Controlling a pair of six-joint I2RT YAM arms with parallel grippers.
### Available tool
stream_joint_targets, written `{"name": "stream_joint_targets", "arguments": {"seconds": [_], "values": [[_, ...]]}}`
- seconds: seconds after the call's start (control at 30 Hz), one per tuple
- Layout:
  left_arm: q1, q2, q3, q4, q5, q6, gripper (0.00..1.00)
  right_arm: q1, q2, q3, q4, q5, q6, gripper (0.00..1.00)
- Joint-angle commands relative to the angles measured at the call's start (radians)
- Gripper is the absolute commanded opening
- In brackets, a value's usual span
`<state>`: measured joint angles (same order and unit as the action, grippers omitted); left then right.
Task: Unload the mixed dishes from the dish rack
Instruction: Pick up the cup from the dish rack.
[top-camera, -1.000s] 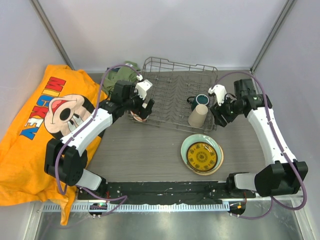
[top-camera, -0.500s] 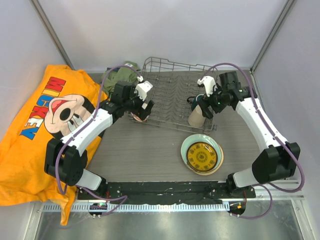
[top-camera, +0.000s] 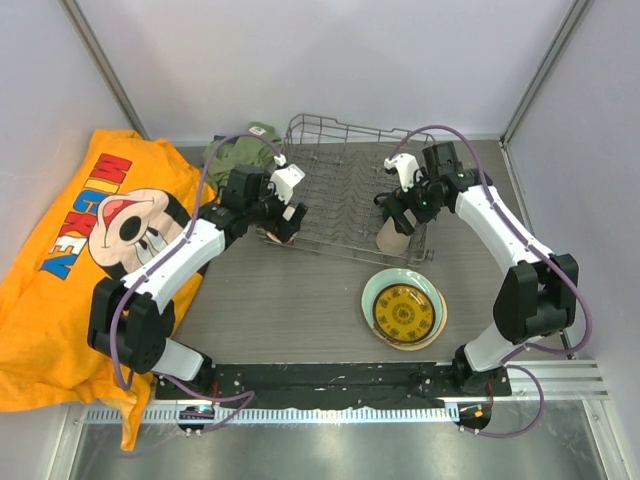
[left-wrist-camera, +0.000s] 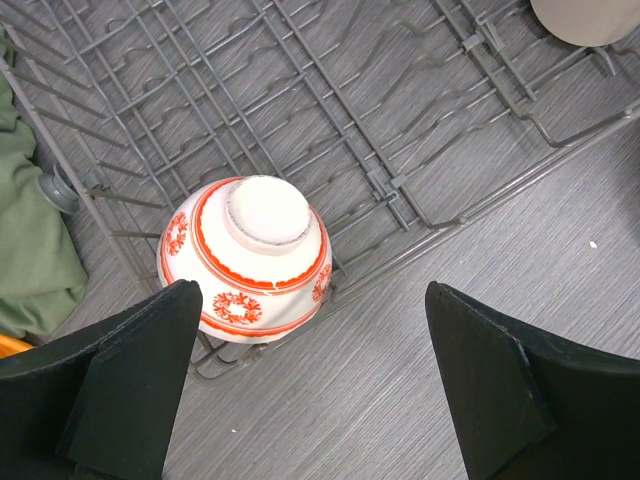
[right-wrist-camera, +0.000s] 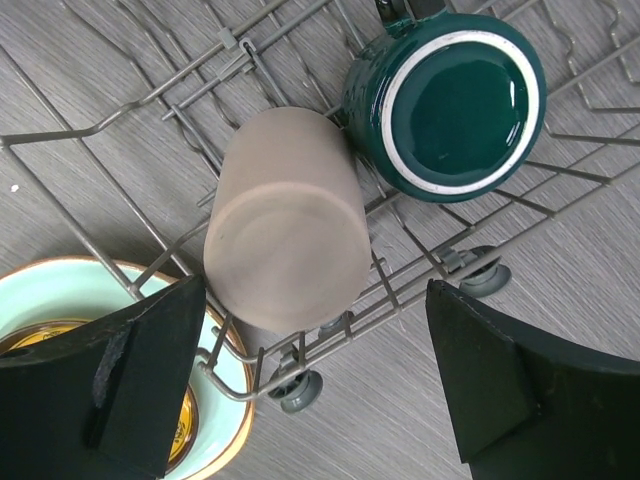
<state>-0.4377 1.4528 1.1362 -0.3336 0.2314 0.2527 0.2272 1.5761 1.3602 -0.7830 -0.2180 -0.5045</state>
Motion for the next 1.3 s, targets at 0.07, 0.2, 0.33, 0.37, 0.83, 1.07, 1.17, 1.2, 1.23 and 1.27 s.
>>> {"name": "stream_joint_targets", "arguments": {"seconds": [0.07,0.2,0.33,0.37,0.83,1.07,1.17,1.2,1.23,1.27], "values": [[0.005,-0.032,-0.004,0.03,-0.01,0.022,1.0,0.012,0.028,0.045,0.053,-0.003,0.018,0.96],[0.005,-0.031,-0.007,0.031,-0.014,0.023,1.0,0.017,0.054,0.045,0.068,-0.006,0.02,0.96],[0.005,-0.031,-0.013,0.033,-0.017,0.025,1.0,0.018,0.082,0.047,0.071,-0.015,0.018,0.94],[0.005,-0.031,-0.013,0.034,-0.018,0.025,1.0,0.02,0.093,0.048,0.07,-0.017,0.018,0.93],[0.005,-0.04,-0.018,0.033,-0.015,0.02,1.0,0.026,0.061,0.076,0.041,-0.017,0.02,0.44],[0.005,-0.055,-0.009,0.044,0.009,0.003,1.0,0.035,0.003,0.161,-0.016,-0.02,0.04,0.31],[0.005,-0.054,0.011,0.042,0.034,-0.016,1.0,0.037,-0.027,0.207,-0.021,-0.026,0.053,0.29],[0.005,-0.054,0.022,0.047,0.045,-0.021,1.0,0.037,-0.033,0.229,-0.021,-0.03,0.067,0.28],[0.005,-0.054,0.026,0.05,0.06,-0.03,1.0,0.037,-0.037,0.238,-0.021,-0.038,0.075,0.27],[0.007,-0.054,0.036,0.053,0.094,-0.055,1.0,0.038,-0.044,0.246,-0.021,-0.058,0.084,0.25]]}}
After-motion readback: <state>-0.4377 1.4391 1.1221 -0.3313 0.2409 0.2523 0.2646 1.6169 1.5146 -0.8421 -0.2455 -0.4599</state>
